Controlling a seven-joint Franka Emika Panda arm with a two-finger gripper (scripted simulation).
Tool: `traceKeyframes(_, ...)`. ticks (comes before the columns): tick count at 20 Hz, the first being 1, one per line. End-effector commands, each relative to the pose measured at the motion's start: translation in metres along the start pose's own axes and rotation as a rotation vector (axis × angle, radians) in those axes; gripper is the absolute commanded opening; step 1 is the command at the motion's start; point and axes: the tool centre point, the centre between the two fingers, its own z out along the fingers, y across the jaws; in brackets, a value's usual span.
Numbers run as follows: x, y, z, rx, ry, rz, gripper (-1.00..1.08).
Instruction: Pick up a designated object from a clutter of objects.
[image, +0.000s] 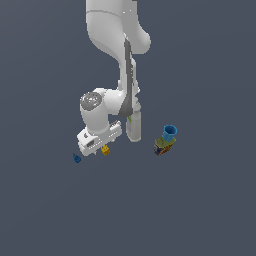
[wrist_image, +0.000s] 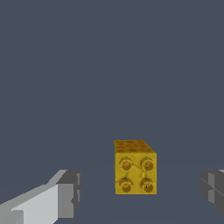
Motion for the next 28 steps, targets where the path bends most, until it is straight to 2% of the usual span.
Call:
traceKeyframes(1,-0.001,-0.002,0.014,0.004,-0.003,-0.002,1.0)
traceKeyframes(10,-0.001,-0.002,0.036,0.004,-0.003,-0.004,1.0)
traceKeyframes(11,-0.001,-0.002,0.036,0.004,-0.003,-0.004,-1.0)
traceKeyframes(20,-0.001,-0.002,0.036,0.004,-0.003,-0.004,-1.0)
traceKeyframes(28,0.007,-0.001,0.017,-0.003,0.003,-0.003,-1.0)
